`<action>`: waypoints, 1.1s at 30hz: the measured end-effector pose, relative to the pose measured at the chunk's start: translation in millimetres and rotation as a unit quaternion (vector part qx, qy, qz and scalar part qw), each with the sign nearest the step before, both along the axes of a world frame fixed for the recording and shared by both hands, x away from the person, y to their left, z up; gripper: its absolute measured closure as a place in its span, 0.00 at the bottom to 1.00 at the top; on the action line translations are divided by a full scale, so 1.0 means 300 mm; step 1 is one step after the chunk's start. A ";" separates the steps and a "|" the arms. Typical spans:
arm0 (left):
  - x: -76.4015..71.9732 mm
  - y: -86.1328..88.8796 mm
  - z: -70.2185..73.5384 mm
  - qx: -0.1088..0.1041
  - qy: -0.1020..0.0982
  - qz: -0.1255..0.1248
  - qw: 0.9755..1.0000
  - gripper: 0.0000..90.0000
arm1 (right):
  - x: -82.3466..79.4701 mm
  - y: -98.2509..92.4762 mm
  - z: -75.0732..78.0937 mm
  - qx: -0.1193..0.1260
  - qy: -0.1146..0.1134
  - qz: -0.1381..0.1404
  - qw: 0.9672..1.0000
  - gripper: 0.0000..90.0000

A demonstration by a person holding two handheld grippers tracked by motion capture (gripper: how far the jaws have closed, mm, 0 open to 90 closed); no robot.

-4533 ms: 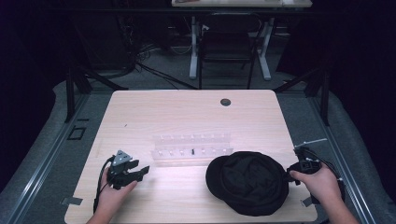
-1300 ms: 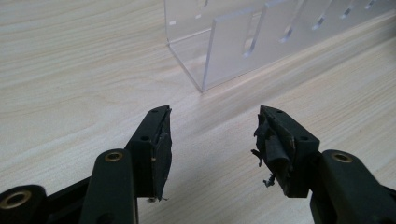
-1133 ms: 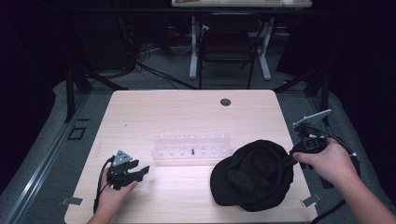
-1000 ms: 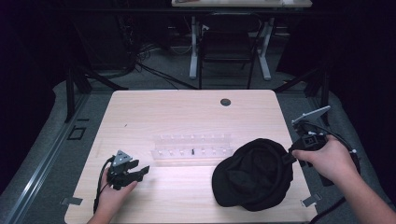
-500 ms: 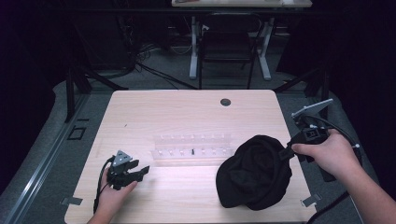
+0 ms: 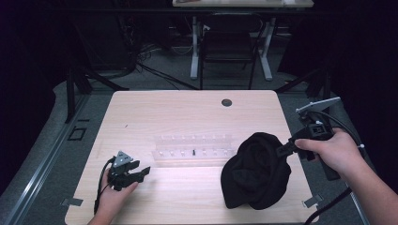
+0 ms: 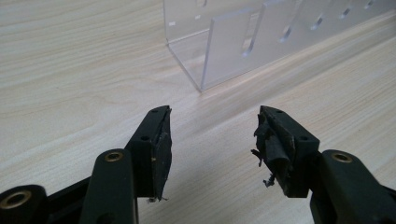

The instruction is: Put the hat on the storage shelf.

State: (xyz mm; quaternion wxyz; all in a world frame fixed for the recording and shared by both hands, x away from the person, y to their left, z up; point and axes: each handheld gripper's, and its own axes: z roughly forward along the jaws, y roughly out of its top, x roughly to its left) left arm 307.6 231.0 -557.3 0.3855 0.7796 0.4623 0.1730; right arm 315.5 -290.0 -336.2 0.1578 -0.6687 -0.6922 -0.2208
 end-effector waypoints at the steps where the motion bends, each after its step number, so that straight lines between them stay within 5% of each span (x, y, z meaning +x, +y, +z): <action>1: 0.000 0.000 0.001 0.002 0.001 0.000 1.000 0.50 | 0.000 -0.001 0.000 0.005 0.000 0.000 1.000 0.98; 7: 0.001 -0.001 -0.001 0.001 0.001 0.000 1.000 0.50 | -0.006 0.003 0.004 0.046 -0.001 -0.012 0.999 0.98; 19: 0.000 0.001 0.002 0.003 0.004 -0.002 1.000 0.50 | -0.002 -0.001 0.033 0.081 -0.005 0.002 0.997 0.98; 33: 0.001 -0.001 -0.001 0.000 0.001 -0.001 1.000 0.50 | 0.022 0.001 0.102 0.120 -0.055 -0.005 0.991 0.97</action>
